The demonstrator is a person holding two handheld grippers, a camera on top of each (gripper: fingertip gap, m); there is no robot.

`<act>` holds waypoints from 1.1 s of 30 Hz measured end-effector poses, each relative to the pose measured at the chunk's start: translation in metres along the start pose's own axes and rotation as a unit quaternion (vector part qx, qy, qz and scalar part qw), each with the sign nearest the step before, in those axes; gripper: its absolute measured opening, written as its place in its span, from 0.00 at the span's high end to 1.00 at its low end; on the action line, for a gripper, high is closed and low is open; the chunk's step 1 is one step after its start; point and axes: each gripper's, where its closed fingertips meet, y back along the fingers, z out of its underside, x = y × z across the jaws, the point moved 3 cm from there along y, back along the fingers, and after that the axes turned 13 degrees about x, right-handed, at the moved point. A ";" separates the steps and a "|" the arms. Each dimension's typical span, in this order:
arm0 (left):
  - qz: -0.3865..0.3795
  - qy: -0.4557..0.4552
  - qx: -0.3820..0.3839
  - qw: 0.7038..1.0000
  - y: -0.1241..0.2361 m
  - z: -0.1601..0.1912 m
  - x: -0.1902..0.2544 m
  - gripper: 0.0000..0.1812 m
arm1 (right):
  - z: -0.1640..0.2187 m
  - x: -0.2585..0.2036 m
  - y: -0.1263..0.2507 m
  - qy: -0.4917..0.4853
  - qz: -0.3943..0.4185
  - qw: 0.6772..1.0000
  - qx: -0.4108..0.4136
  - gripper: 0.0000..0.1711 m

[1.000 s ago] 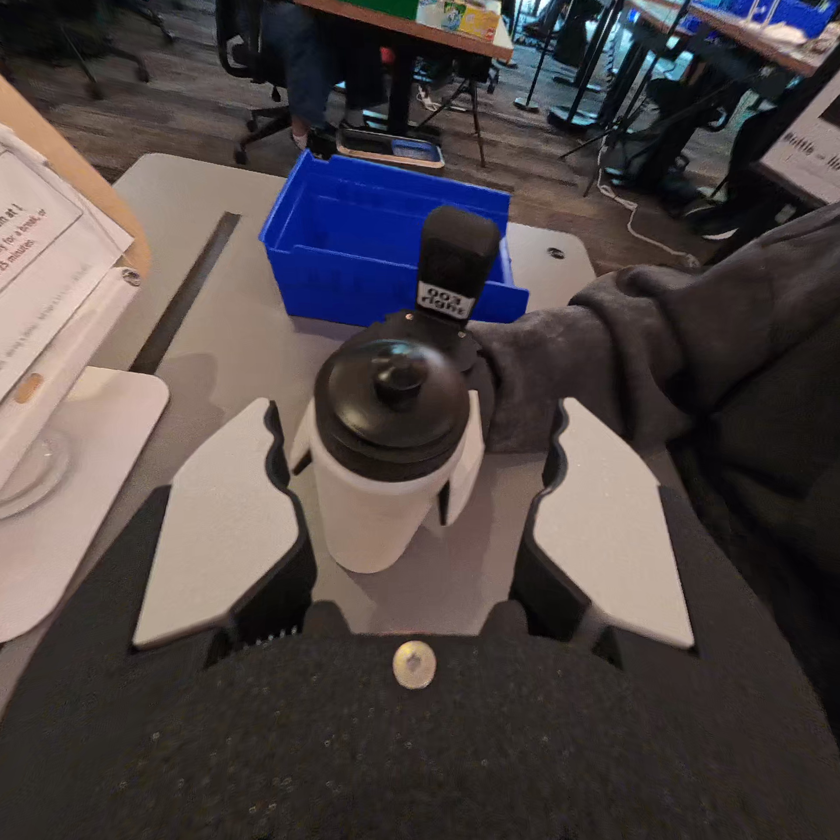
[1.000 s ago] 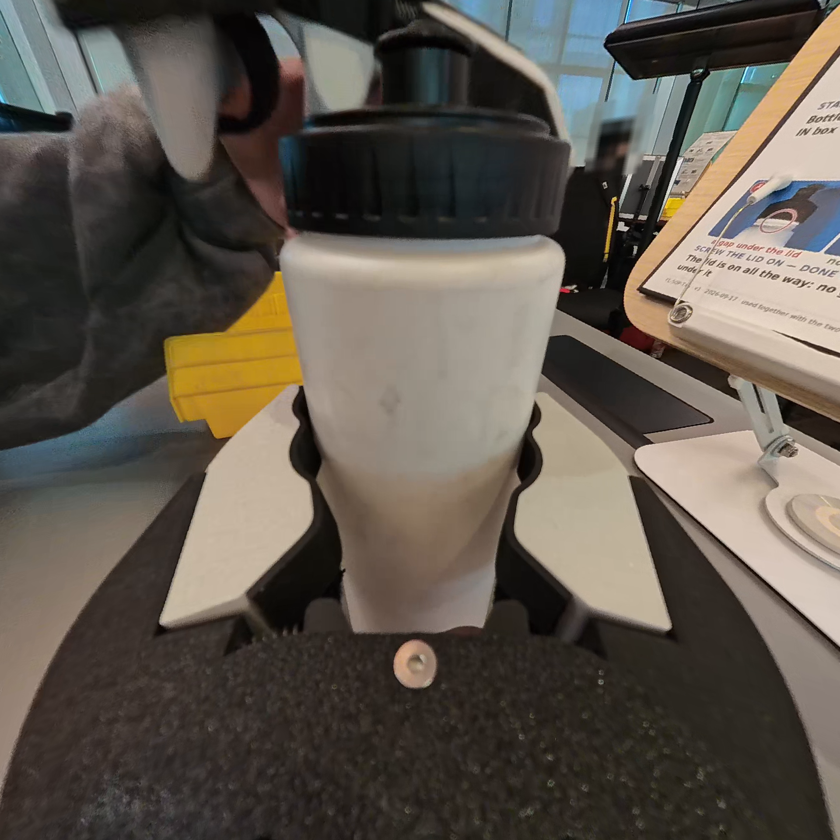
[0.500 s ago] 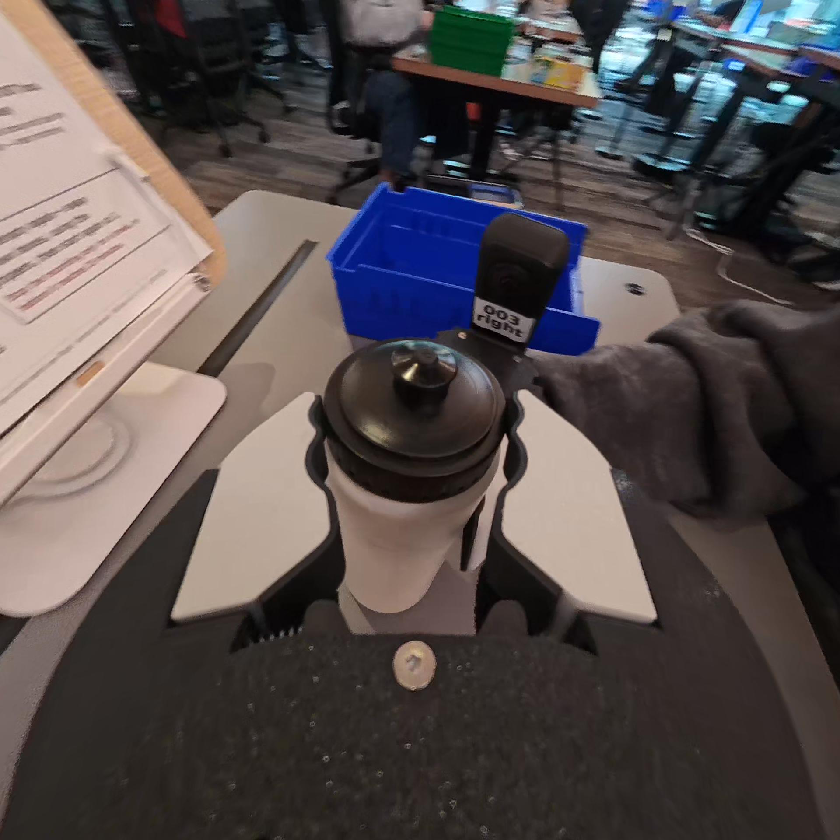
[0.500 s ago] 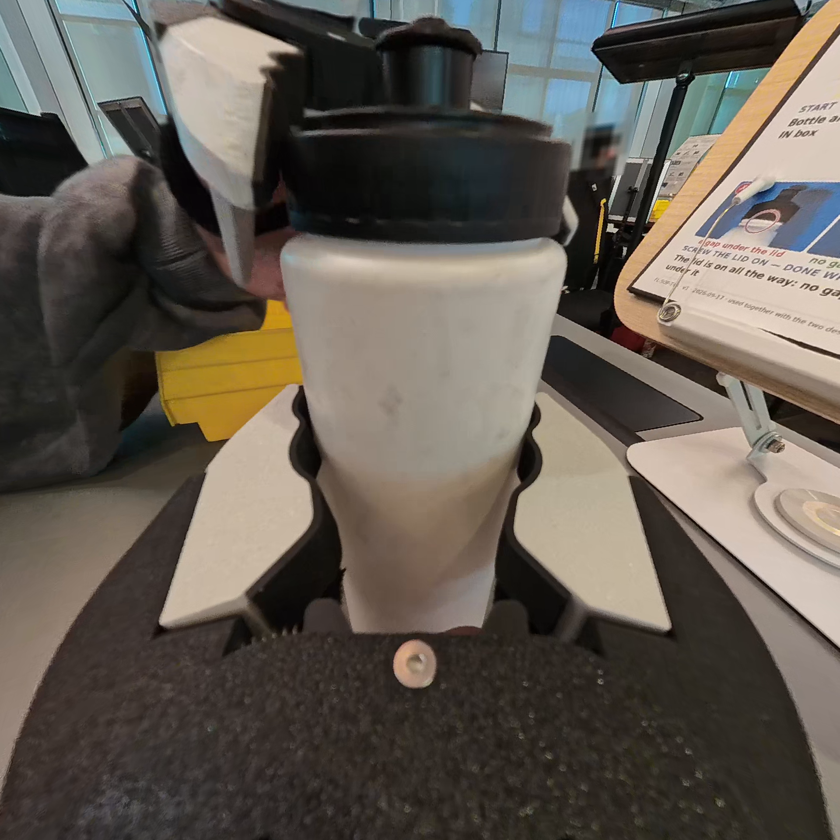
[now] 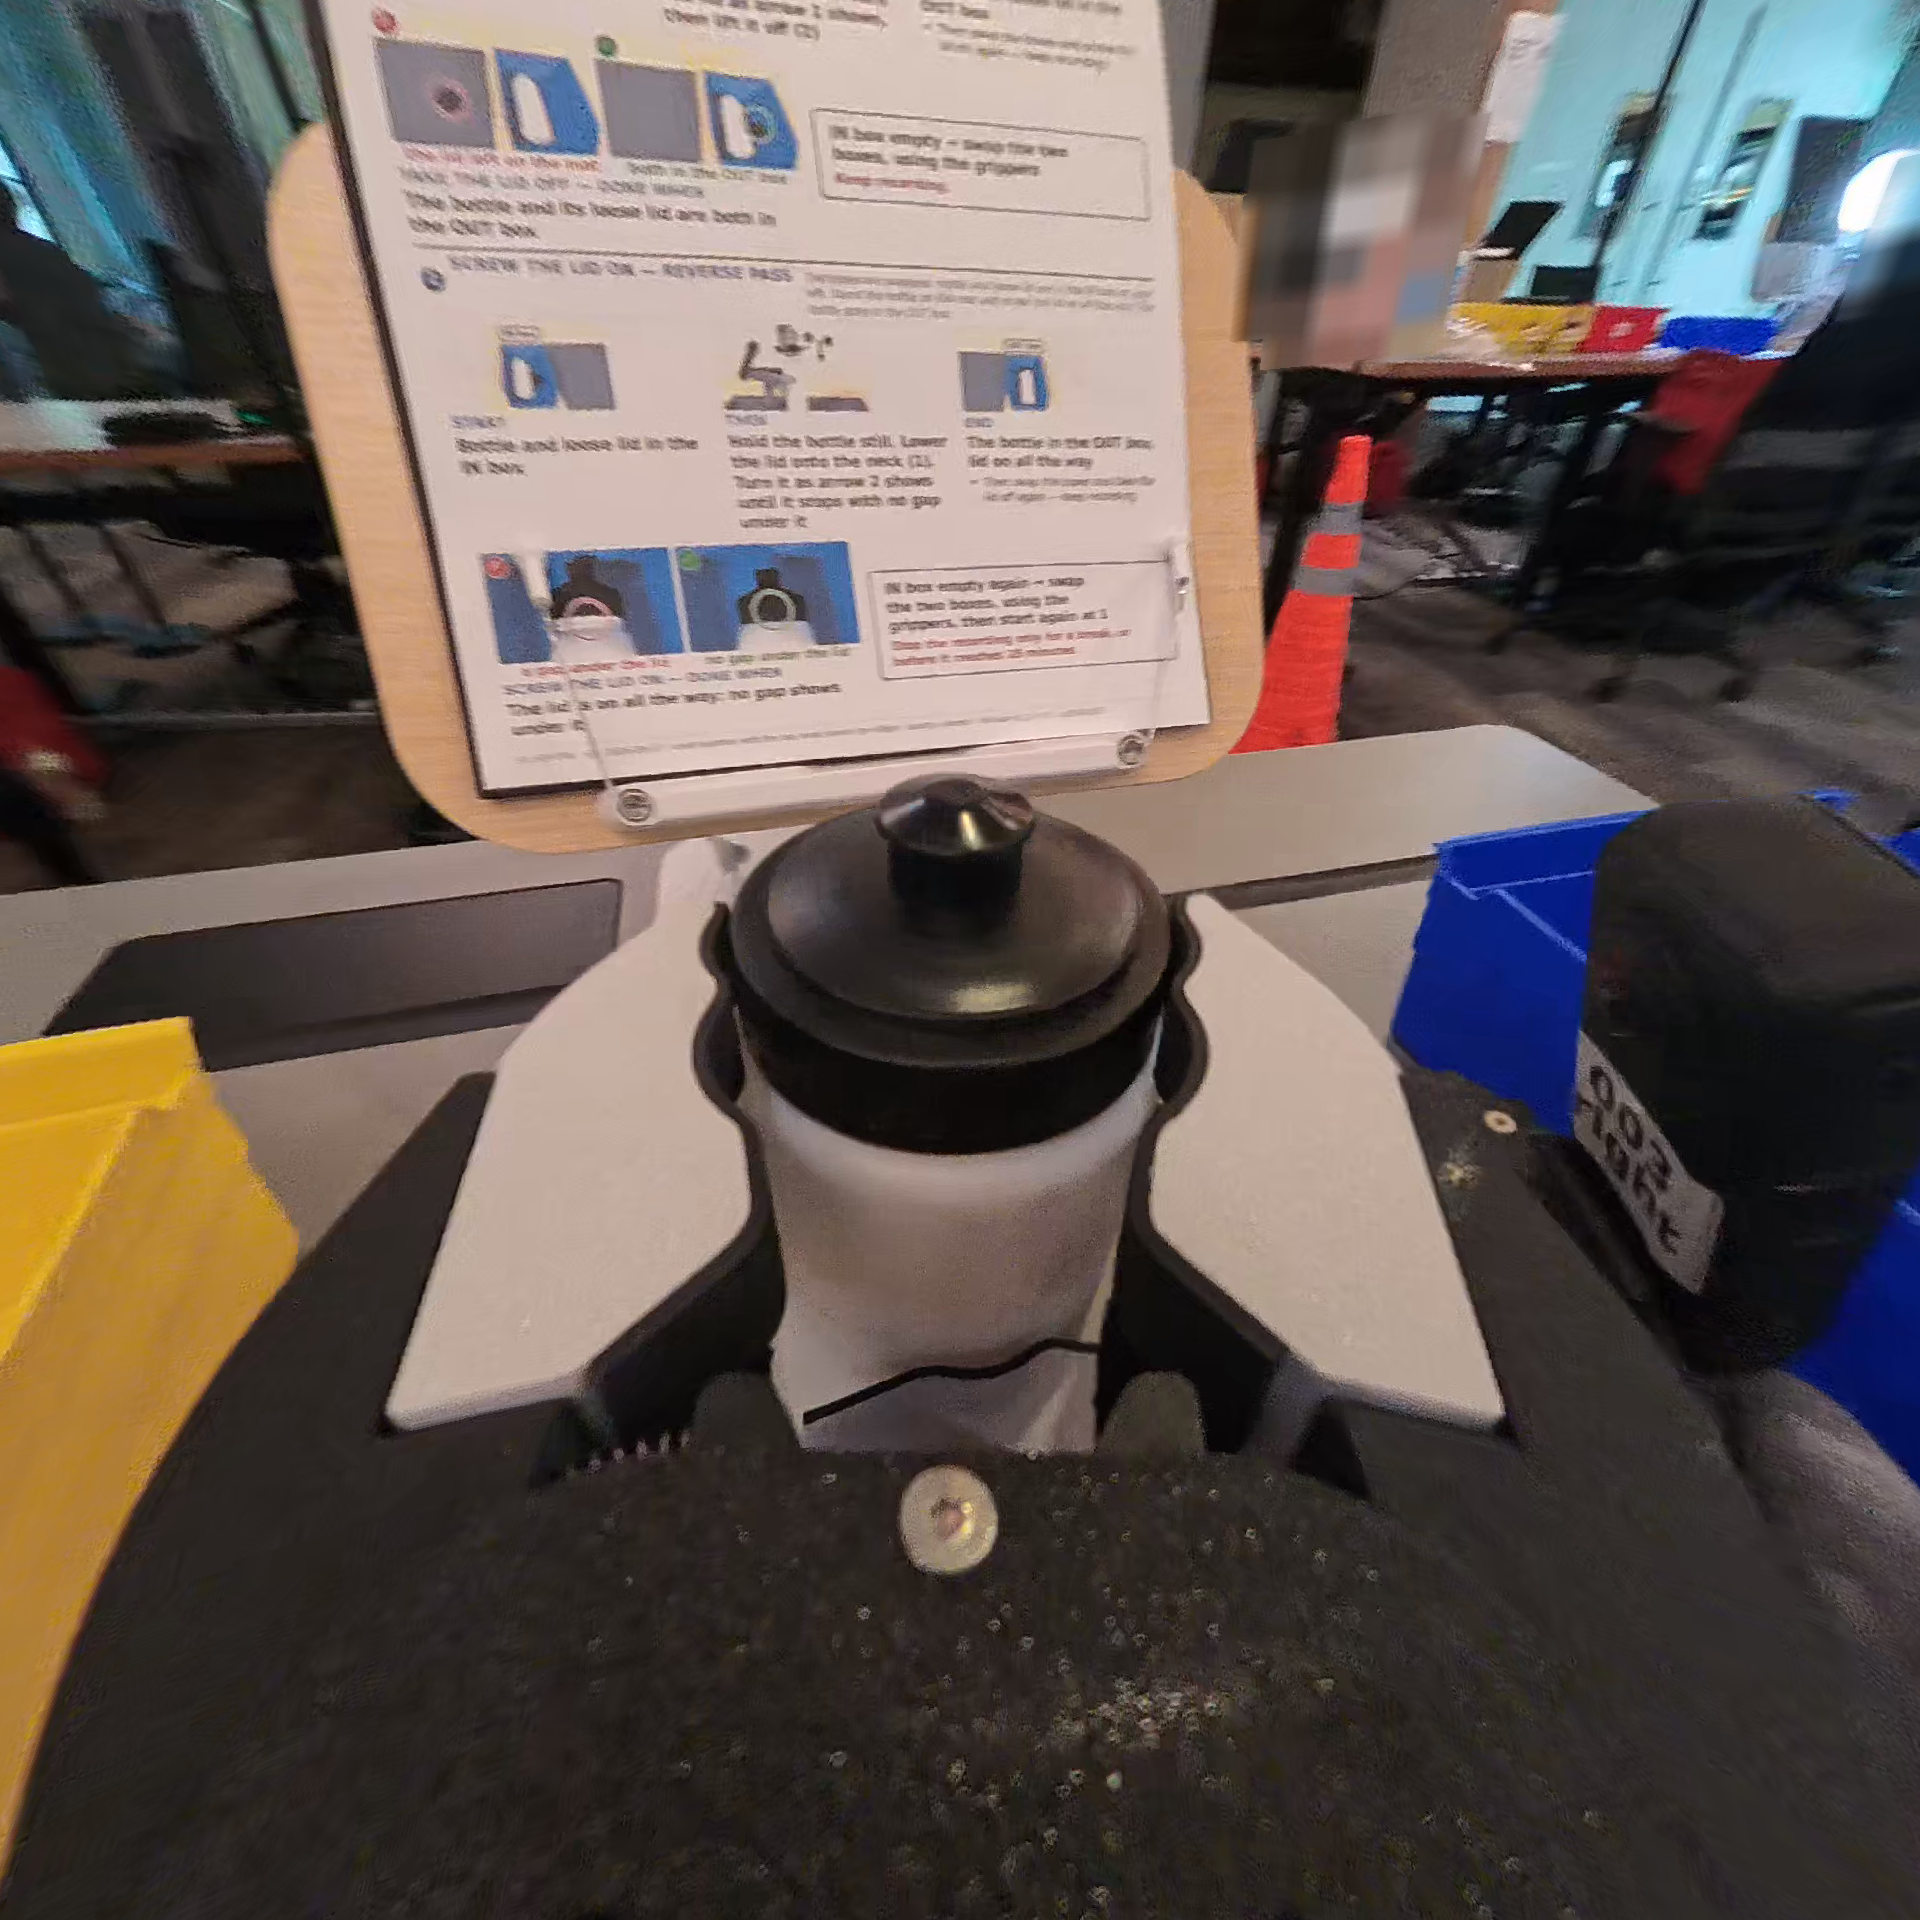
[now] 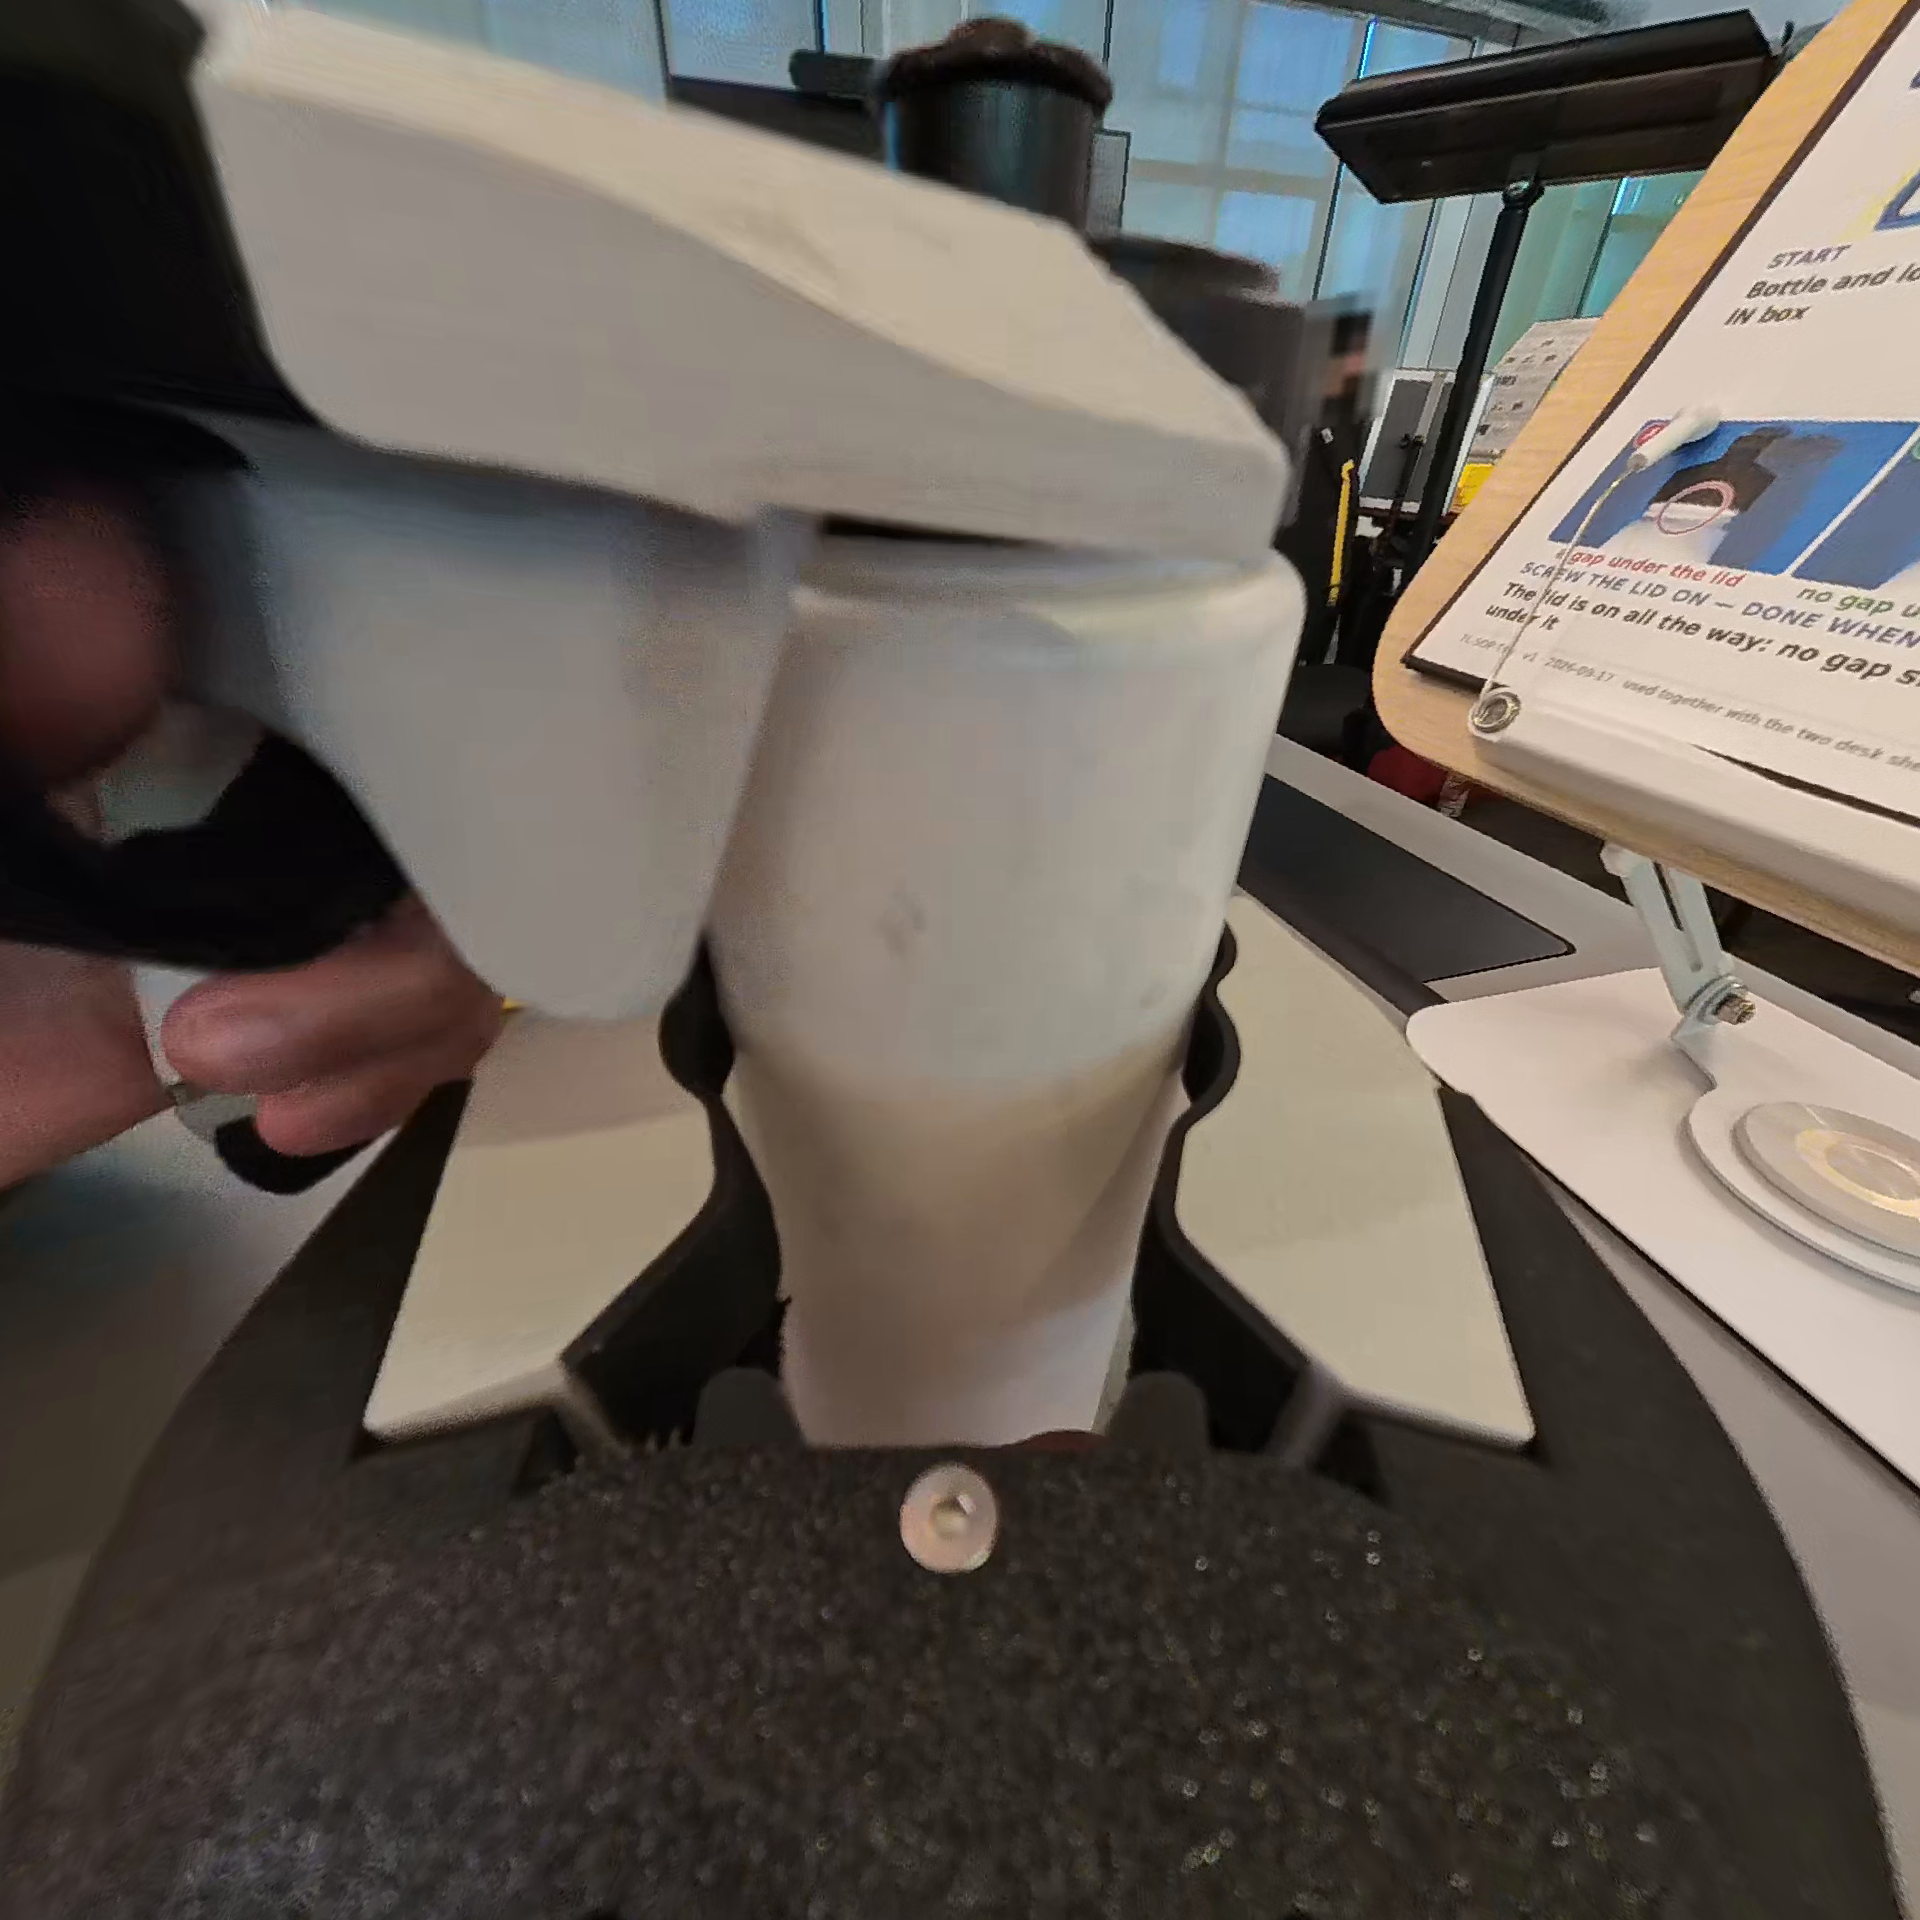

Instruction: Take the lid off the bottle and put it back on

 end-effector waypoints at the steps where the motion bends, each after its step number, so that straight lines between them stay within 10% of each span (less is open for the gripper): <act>1: 0.000 0.001 0.000 1.000 0.002 0.000 -0.001 0.57 | 0.000 -0.002 0.000 0.004 -0.004 1.000 -0.002 0.49; 10: 0.311 0.044 0.000 0.949 0.024 -0.083 -0.024 0.44 | 0.000 0.000 0.000 -0.008 -0.010 1.000 0.004 0.49; 16: 0.596 0.073 -0.130 0.789 0.035 -0.050 -0.045 0.36 | 0.001 -0.002 -0.001 -0.011 -0.011 1.000 0.006 0.49; 27: 0.765 0.227 -0.029 0.603 -0.008 -0.028 -0.033 0.45 | 0.003 -0.002 -0.004 -0.030 -0.017 0.999 0.008 0.49; 33: 0.791 0.152 -0.002 0.593 -0.005 -0.006 -0.026 0.54 | 0.004 -0.002 -0.004 -0.031 -0.015 0.999 0.007 0.49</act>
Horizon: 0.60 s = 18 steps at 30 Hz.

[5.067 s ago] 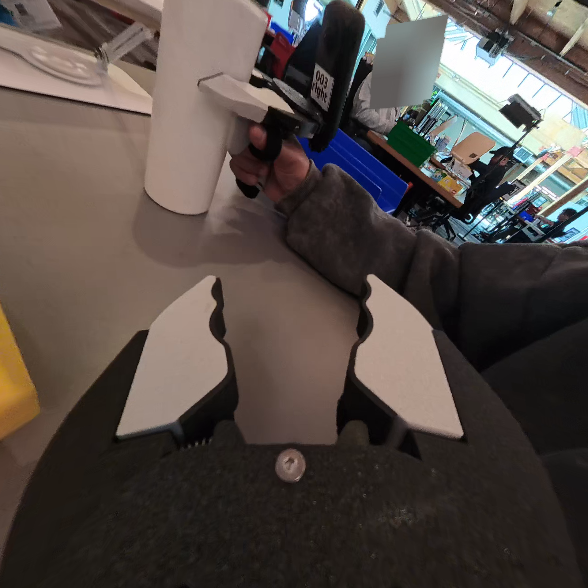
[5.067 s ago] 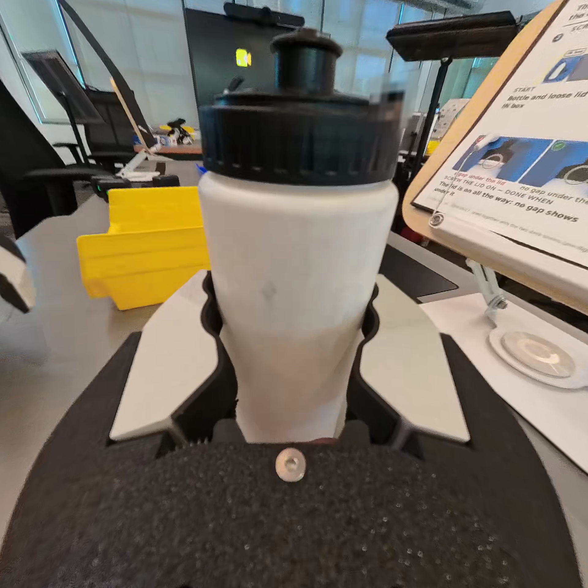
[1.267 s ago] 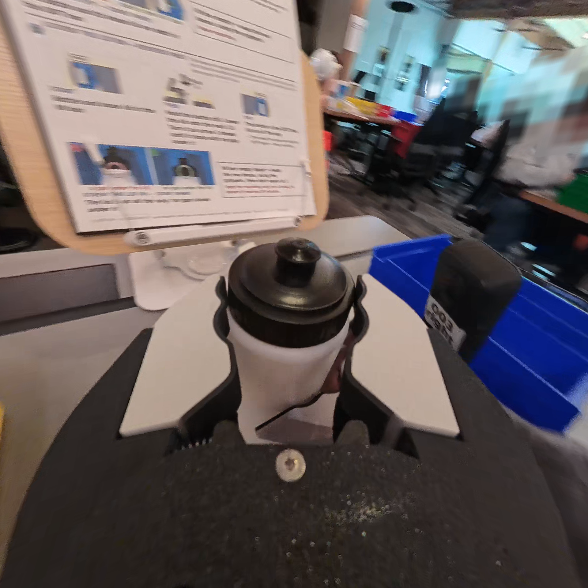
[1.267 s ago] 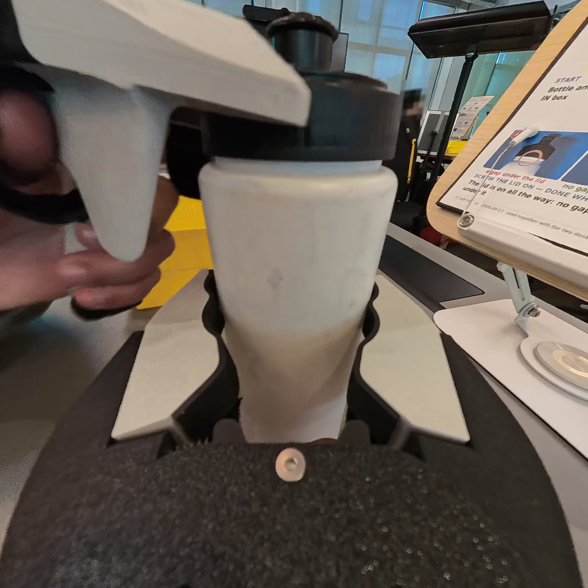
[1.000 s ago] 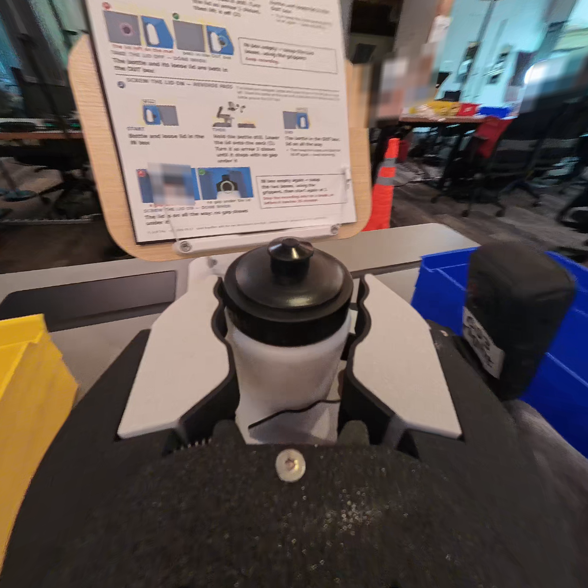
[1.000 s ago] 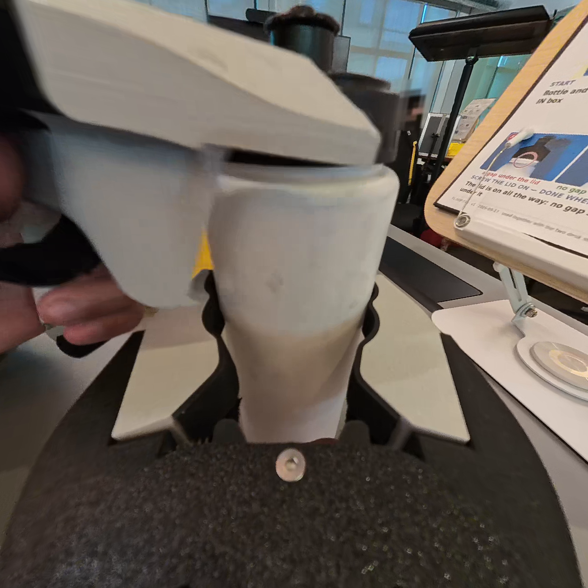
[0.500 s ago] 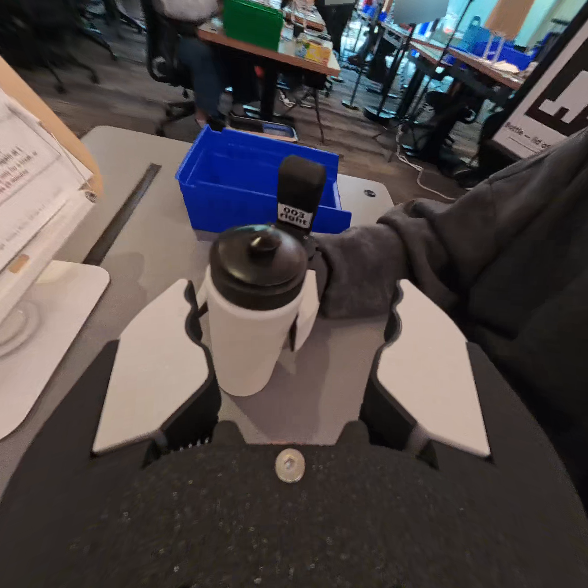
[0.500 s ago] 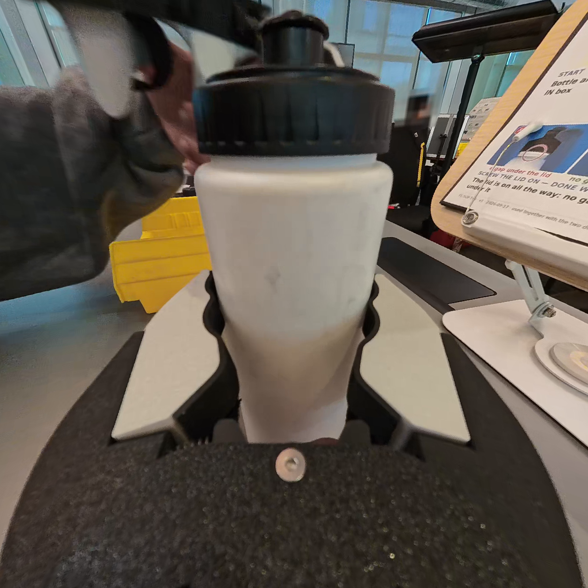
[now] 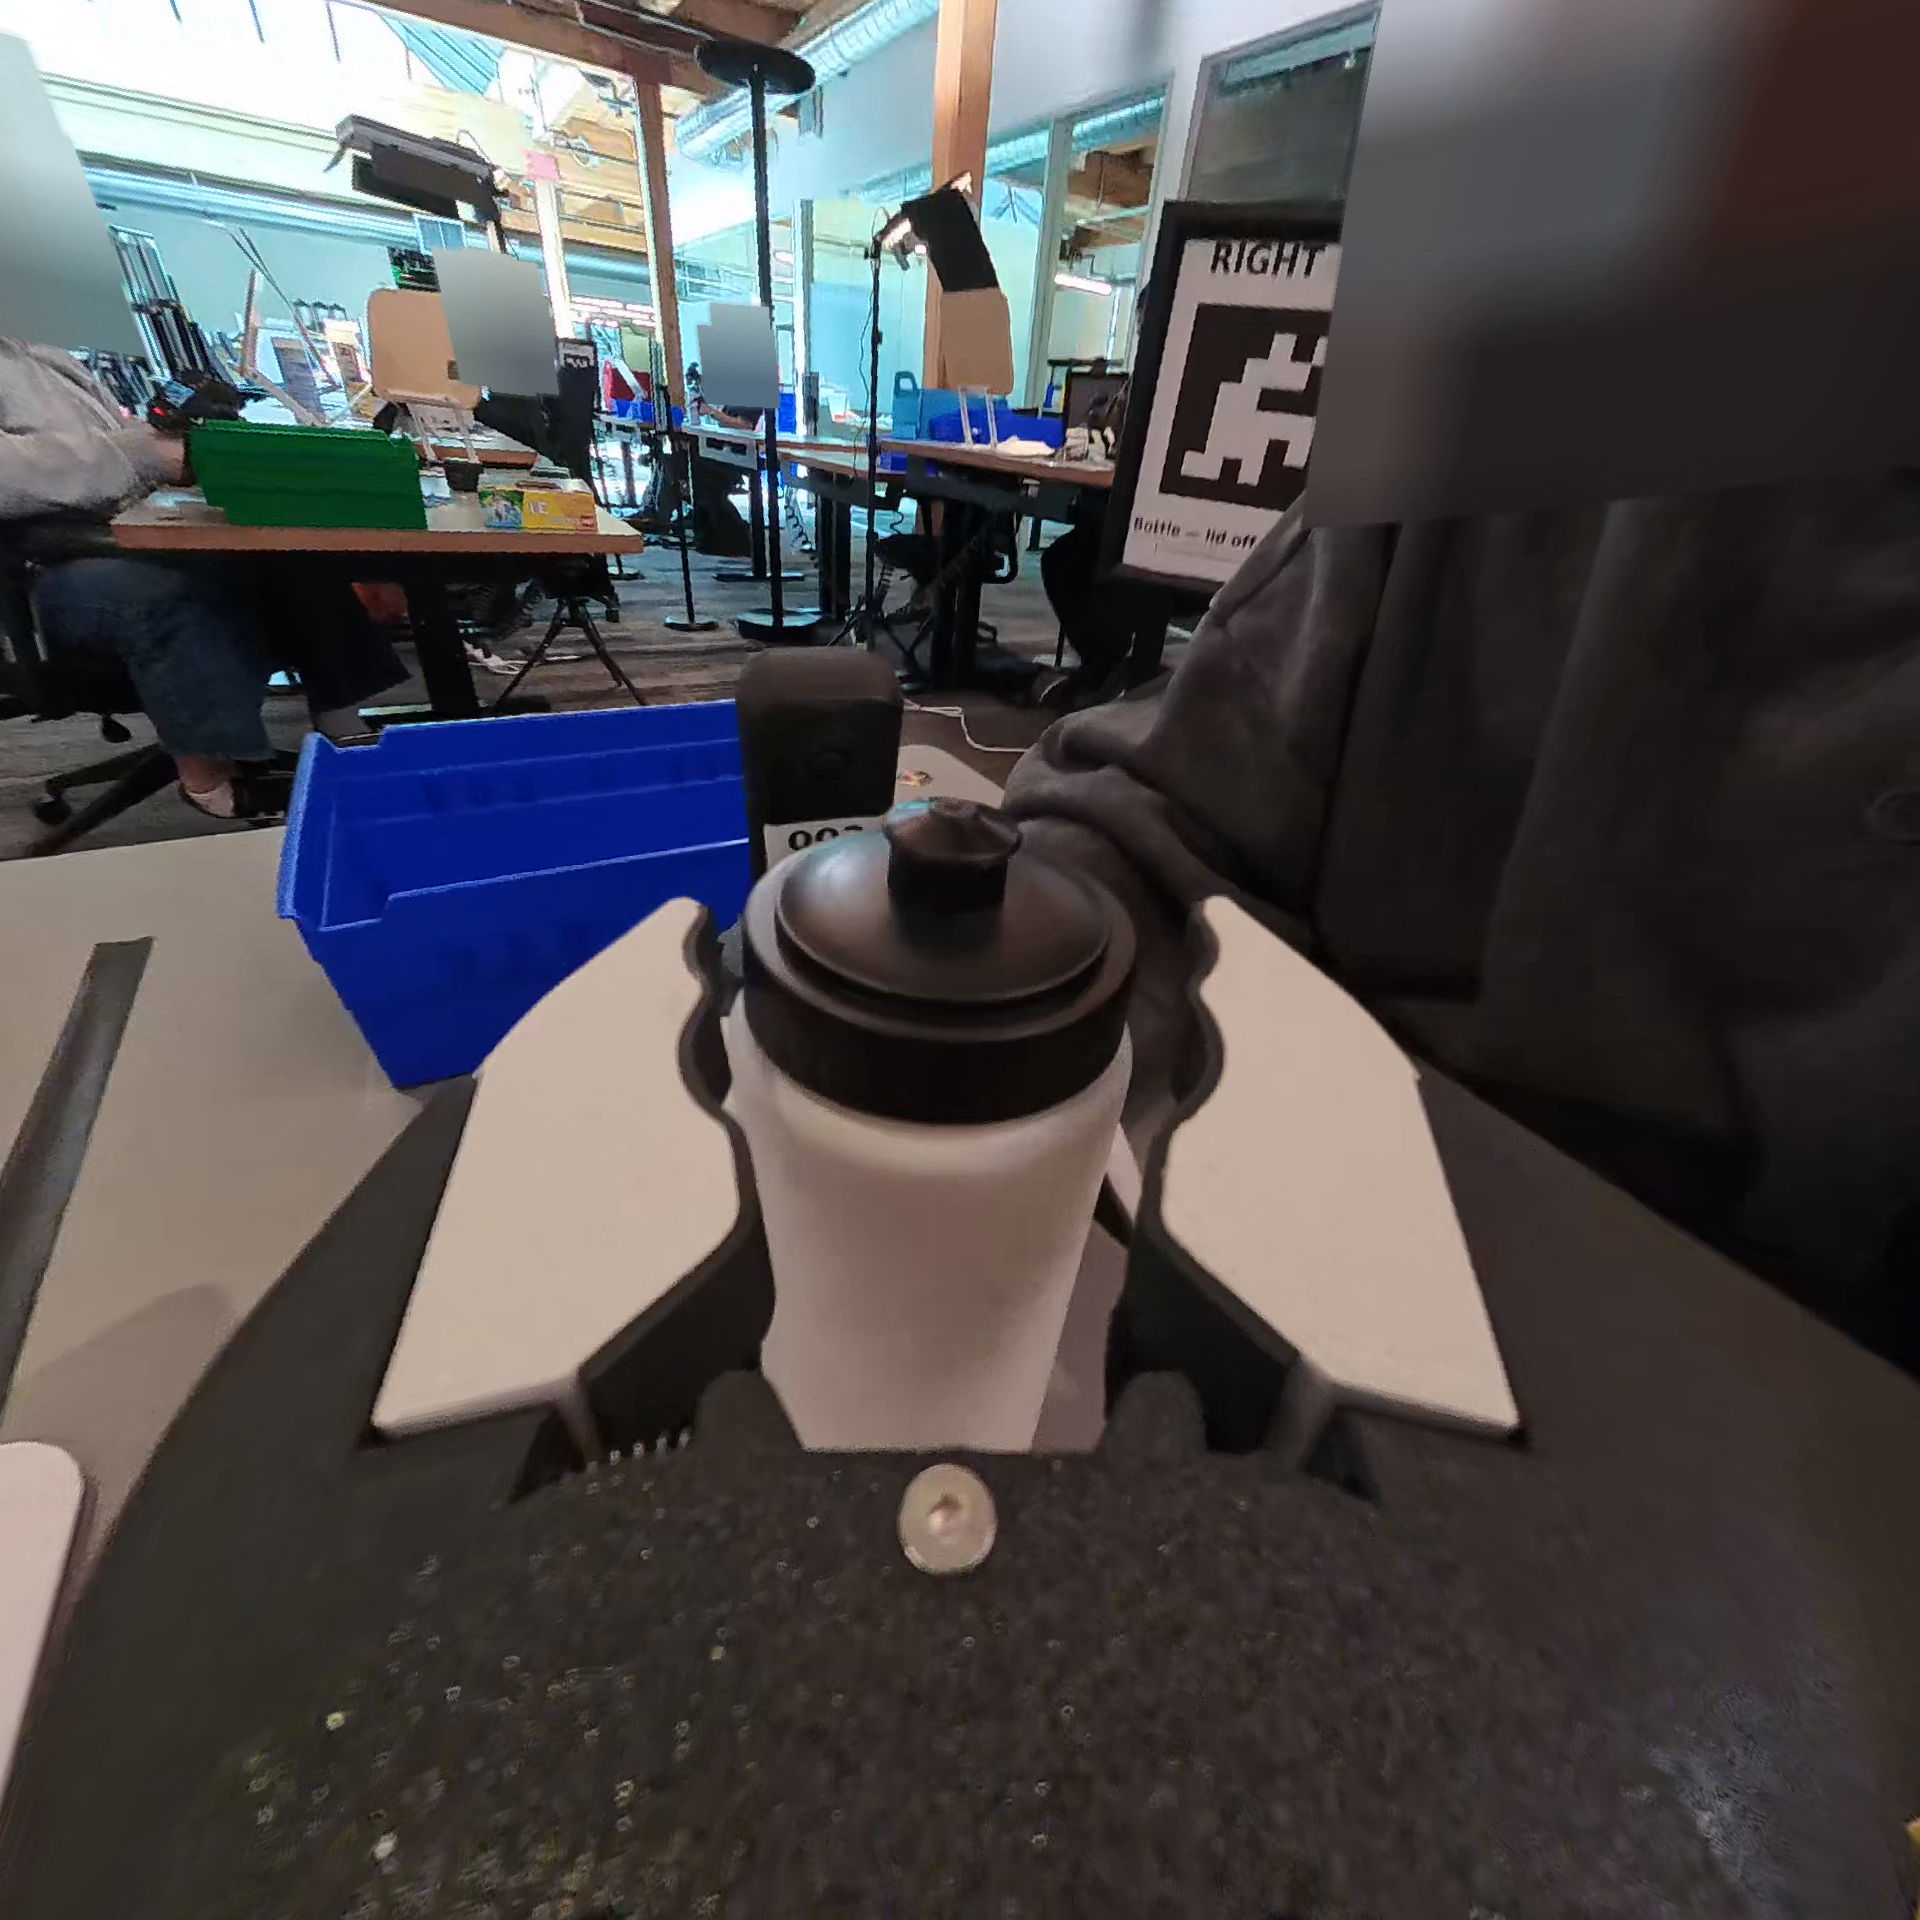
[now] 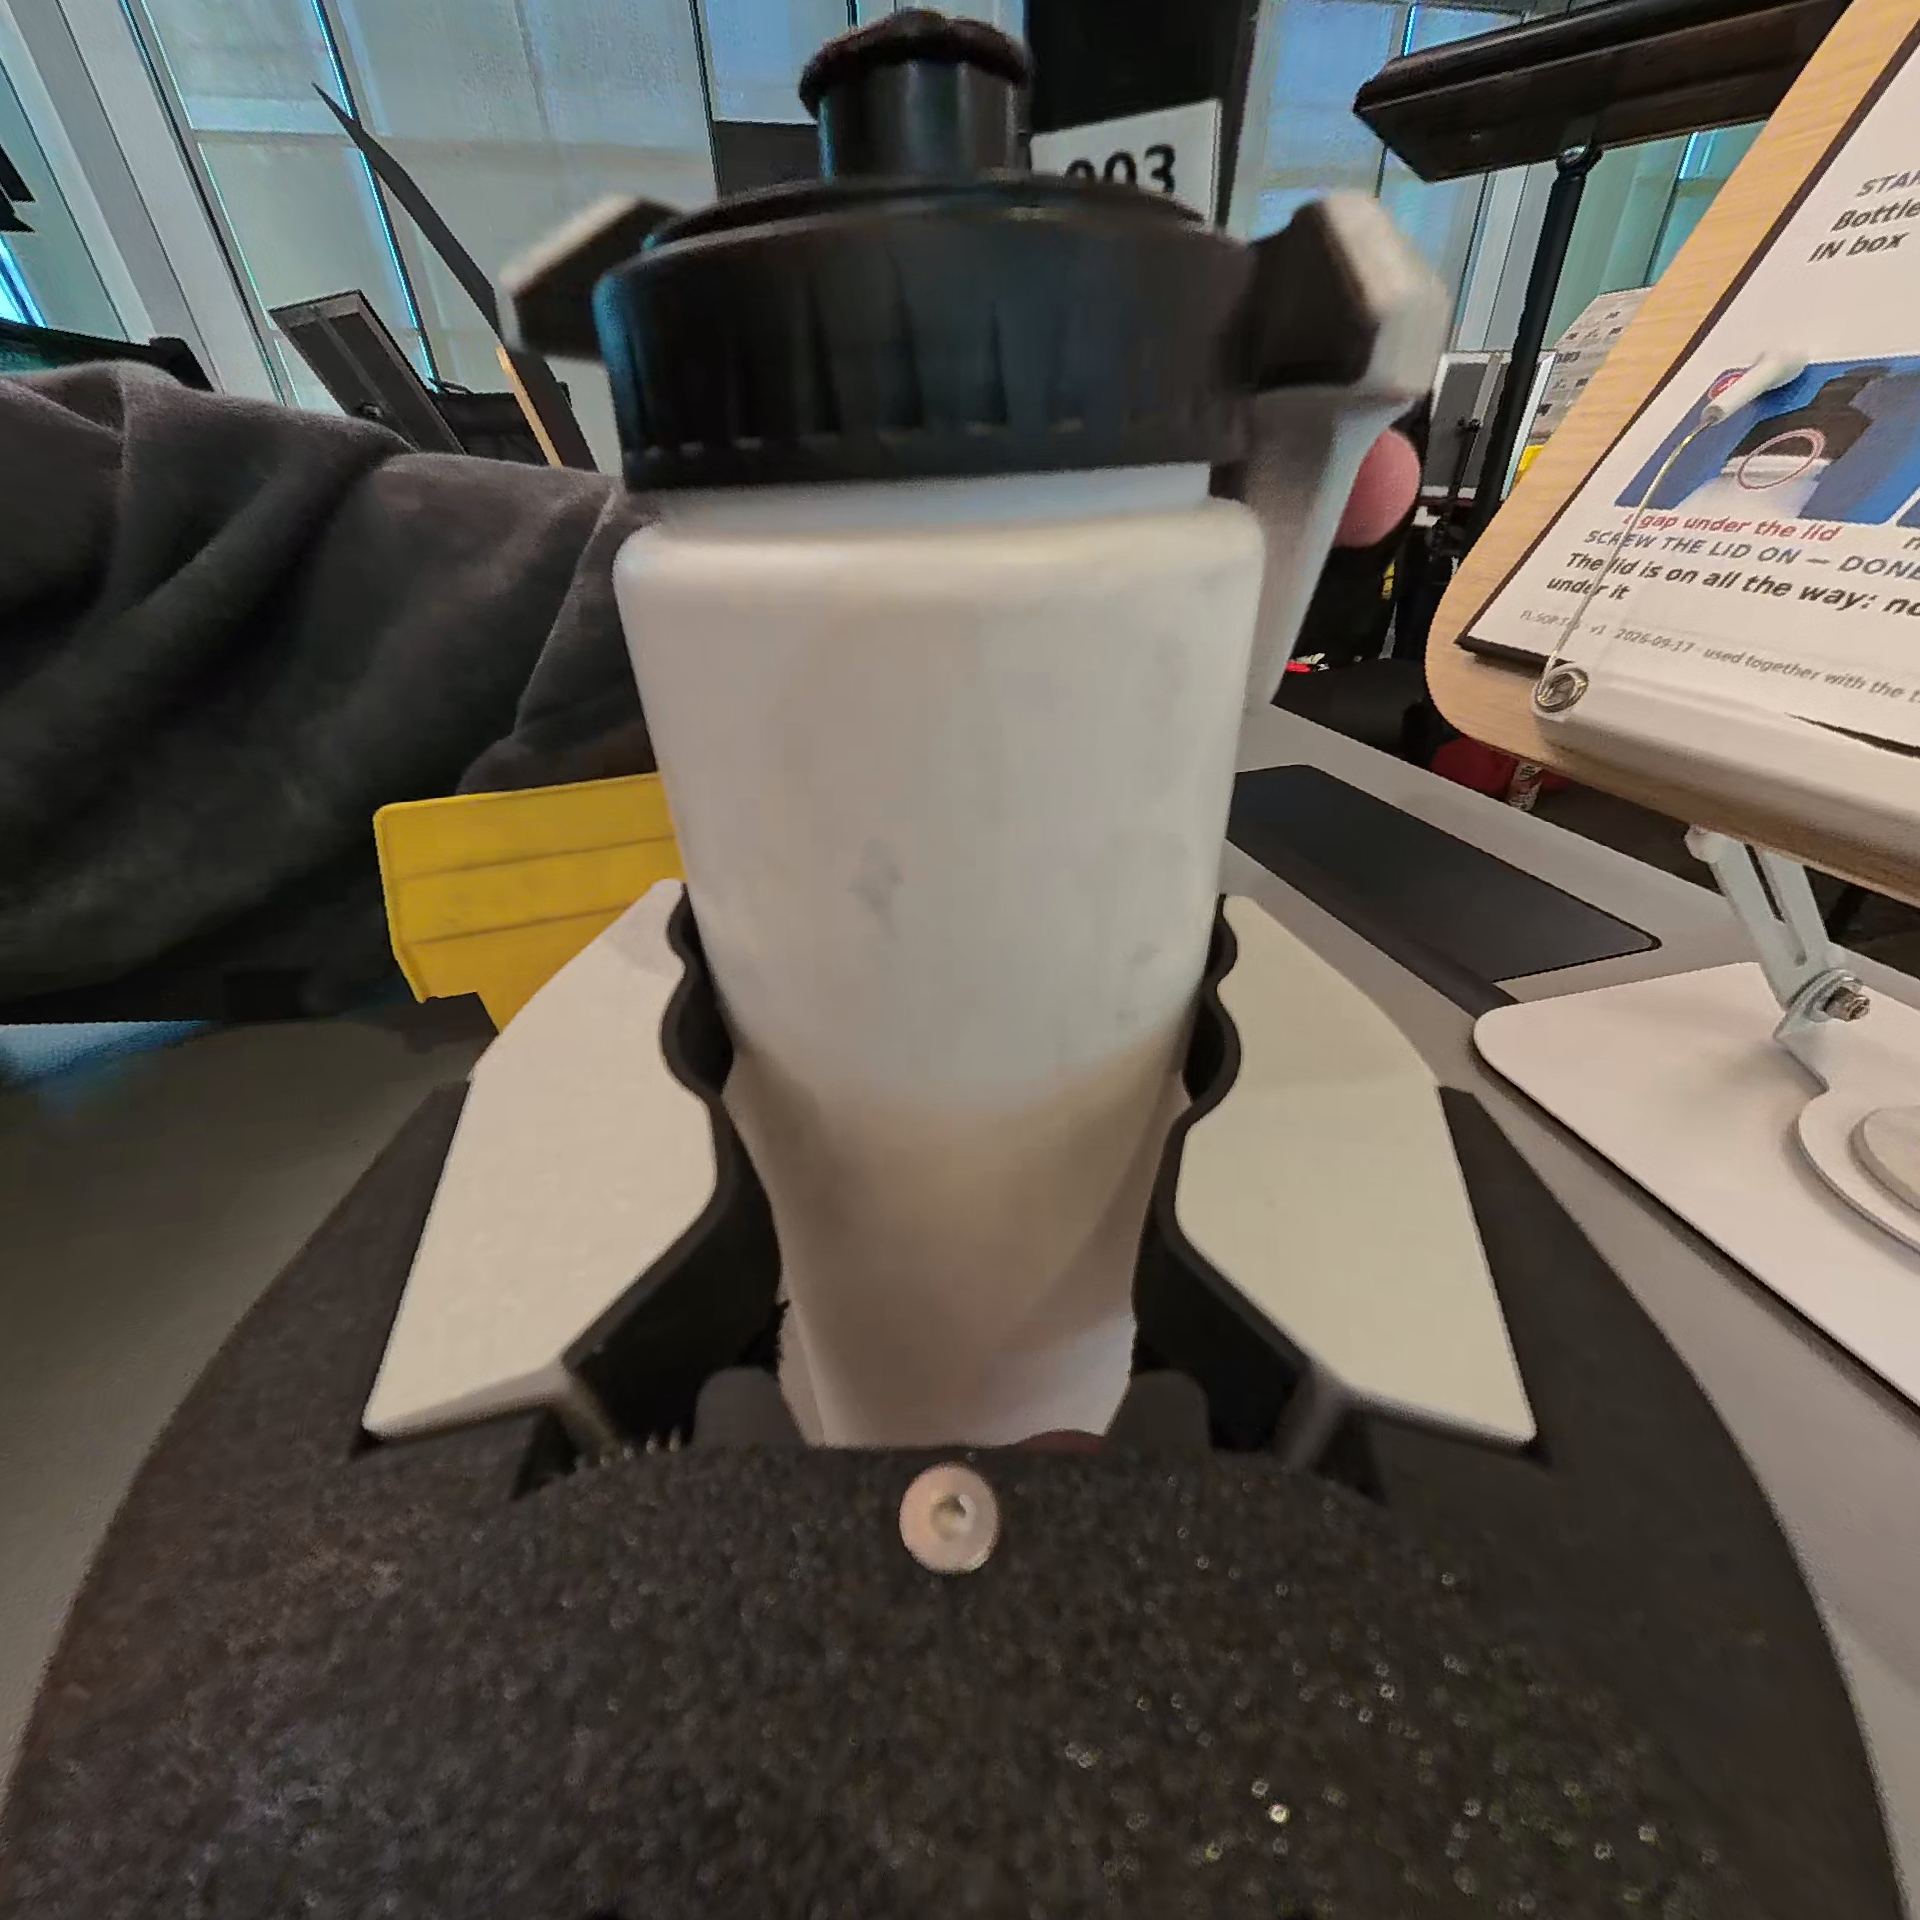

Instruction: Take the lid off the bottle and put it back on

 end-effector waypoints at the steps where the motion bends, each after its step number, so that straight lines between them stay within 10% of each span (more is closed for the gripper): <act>1: -0.002 -0.003 -0.003 1.000 0.000 0.001 -0.001 0.55 | 0.000 0.000 0.000 0.000 0.000 1.000 0.000 0.49; 9: -0.055 -0.038 -0.013 0.998 -0.002 0.002 -0.002 0.61 | 0.000 0.001 0.001 0.003 0.004 1.000 -0.001 0.49; 18: -0.354 -0.088 0.005 0.931 -0.008 0.003 0.004 0.61 | 0.001 0.003 0.002 0.023 0.026 0.999 -0.010 0.49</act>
